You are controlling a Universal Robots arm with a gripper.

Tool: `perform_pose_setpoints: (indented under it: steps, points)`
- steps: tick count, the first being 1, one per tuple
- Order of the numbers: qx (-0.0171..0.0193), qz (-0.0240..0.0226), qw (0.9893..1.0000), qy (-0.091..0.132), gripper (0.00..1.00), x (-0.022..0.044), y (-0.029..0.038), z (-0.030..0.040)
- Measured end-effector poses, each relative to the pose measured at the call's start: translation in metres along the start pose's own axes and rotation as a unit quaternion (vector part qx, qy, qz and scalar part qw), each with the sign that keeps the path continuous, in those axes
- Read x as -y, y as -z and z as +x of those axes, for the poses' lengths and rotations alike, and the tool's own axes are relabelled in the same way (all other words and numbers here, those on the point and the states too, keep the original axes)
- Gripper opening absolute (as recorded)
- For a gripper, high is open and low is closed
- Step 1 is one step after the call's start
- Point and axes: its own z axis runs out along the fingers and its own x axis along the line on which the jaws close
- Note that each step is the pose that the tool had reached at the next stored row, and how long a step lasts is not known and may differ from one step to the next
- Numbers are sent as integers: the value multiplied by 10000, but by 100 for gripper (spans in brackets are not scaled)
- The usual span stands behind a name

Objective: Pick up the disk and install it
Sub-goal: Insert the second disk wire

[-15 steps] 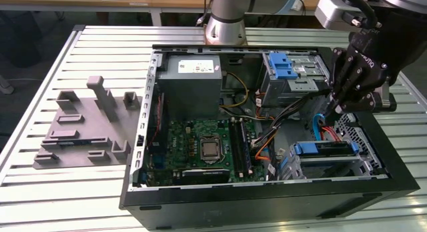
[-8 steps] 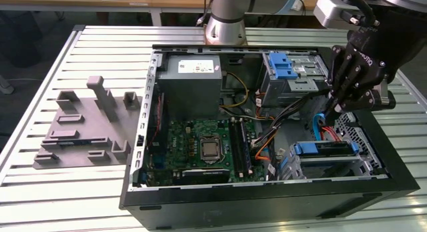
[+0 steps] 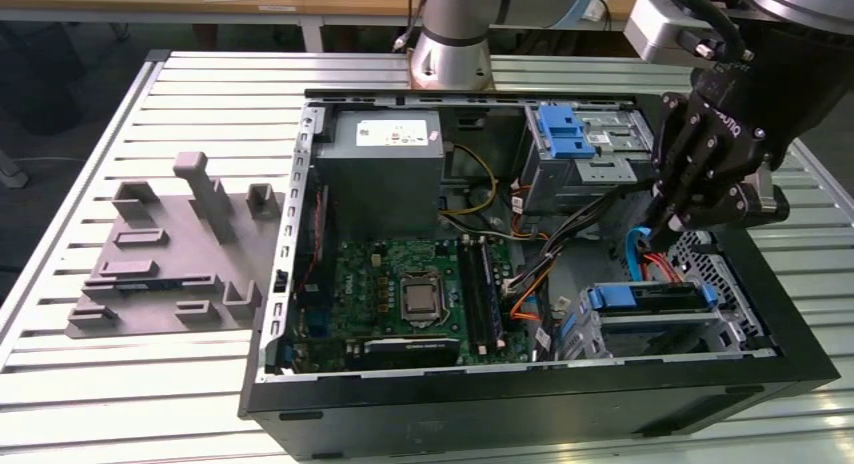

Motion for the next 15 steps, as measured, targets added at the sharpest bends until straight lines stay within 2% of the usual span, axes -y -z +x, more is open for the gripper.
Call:
perform_pose_setpoints:
  steps: [10,11,14,15]
  points:
    - [-25,5,10000,42,24,11,-88,-8]
    - [-26,6,10000,46,17,12,-93,-8]
    - [-22,6,10000,56,16,14,-104,-9]
    - [-8,5,10000,59,16,15,-107,-8]
